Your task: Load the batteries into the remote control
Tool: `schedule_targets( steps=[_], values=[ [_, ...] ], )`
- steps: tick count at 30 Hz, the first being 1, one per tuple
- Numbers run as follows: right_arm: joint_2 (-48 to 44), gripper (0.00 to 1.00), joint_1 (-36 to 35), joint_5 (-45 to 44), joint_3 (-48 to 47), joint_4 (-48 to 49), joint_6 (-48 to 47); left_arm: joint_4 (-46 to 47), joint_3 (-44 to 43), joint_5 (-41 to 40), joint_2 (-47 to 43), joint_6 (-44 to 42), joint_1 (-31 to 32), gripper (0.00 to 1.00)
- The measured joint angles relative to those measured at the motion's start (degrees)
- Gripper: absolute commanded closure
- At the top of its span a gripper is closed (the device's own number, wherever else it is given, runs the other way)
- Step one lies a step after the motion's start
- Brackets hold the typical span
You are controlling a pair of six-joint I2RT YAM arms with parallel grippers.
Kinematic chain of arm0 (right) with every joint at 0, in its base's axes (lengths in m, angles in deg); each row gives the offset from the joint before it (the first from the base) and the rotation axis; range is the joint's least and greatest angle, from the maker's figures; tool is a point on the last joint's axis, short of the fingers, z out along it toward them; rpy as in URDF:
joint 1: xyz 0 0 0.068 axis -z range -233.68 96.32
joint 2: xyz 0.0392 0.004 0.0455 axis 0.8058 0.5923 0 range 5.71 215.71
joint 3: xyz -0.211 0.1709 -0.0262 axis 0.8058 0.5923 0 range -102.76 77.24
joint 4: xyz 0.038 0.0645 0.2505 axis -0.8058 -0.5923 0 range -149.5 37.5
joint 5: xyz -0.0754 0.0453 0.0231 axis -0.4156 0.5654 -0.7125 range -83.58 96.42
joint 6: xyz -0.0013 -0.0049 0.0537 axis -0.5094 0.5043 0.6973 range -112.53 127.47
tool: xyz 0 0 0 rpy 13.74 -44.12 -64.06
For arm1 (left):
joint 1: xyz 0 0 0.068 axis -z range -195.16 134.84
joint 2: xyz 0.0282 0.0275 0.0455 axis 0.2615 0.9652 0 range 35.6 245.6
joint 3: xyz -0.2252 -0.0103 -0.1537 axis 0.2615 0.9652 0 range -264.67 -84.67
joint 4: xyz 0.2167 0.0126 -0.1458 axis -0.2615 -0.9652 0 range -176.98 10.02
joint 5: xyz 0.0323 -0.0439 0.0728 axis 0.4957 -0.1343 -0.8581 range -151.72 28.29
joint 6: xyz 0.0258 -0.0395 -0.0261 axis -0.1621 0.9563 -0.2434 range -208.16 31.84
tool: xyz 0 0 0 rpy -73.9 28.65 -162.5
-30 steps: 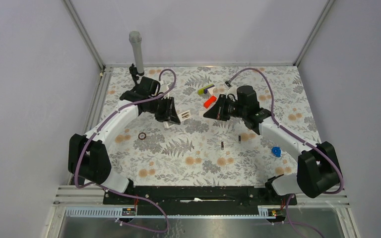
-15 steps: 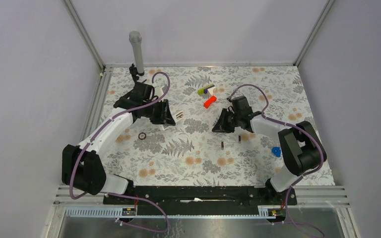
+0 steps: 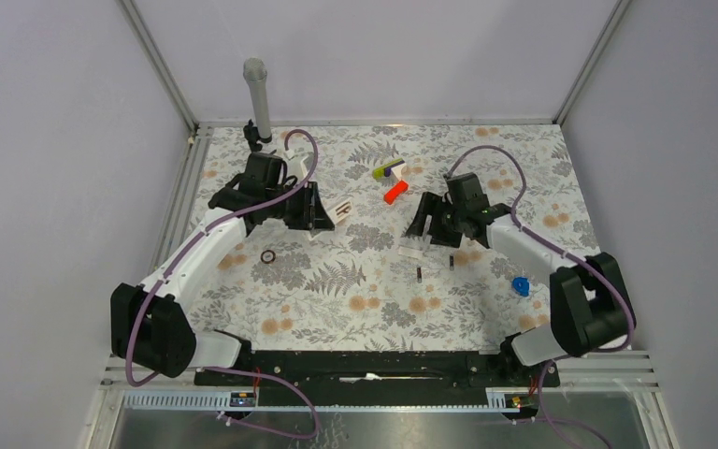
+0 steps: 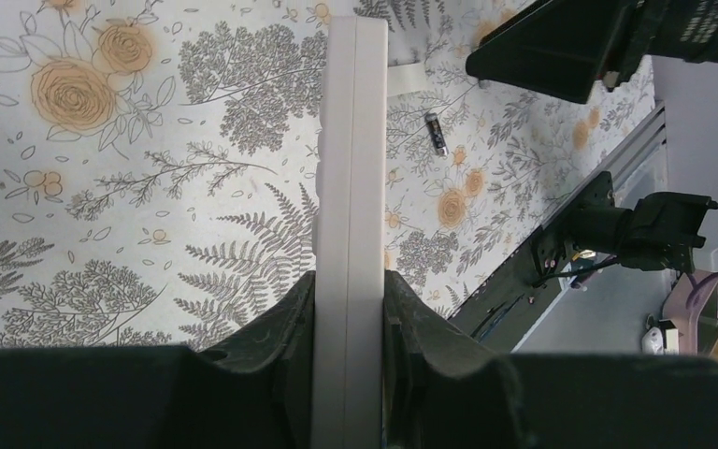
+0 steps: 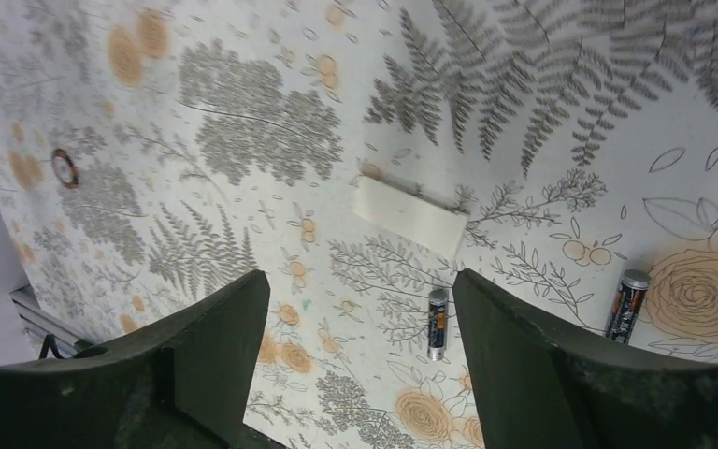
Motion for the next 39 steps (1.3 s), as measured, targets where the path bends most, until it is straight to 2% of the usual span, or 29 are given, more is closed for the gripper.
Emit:
schedule_targets(
  steps=[3,7,12,15,26,28,32,35,37,38,39],
  values=[
    [-3.98,0.13,0.07,1.11,-1.42,0.0,-1.99,0.92,-0.02,1.68,-0.26,-0.04,0.0,1.0],
    [-9.79,0.05,-0.52,14.1,-1.51,6.49,-4.81,1.31,-0.04,6.88,-0.31,-1.2,0.52,1.0],
    [-14.47,0.04,-4.2,29.57,-3.39,15.12,-7.52,1.07,-1.18,14.93,-0.33,-4.39,5.35,1.0],
    [-14.4,0.04,-4.83,35.08,-5.79,15.5,-9.46,0.44,-1.95,18.38,-0.83,-5.68,8.2,1.0],
    [-12.2,0.11,-6.93,41.11,-9.92,9.46,-16.26,-4.39,-4.15,25.44,-2.14,-9.27,8.94,1.0],
    [-11.69,0.18,-7.85,41.68,-10.21,8.37,-16.85,-4.98,-5.57,26.8,-2.16,-10.54,9.46,1.0],
    [-10.58,0.41,-8.31,43.52,-10.99,7.72,-17.68,-6.1,-7.45,28.87,-2.16,-12.5,9.68,0.97],
    [-9.16,0.64,-8.57,46.03,-12.04,7.91,-17.29,-6.86,-7.56,29.49,-2.36,-13.22,9.66,0.91],
    [-8.72,0.8,-8.87,48.33,-12.13,8.85,-16.06,-7.26,-7.56,29.18,-2.4,-13.57,9.62,0.8],
    [-8.66,0.84,-8.98,49.68,-12.13,9.44,-15.69,-7.82,-7.56,29.55,-2.4,-13.81,9.51,0.65],
    [-8.63,0.84,-9.03,51.56,-12.13,10.27,-15.47,-8.35,-7.69,30.67,-2.47,-14.27,9.4,0.55]
  ],
)
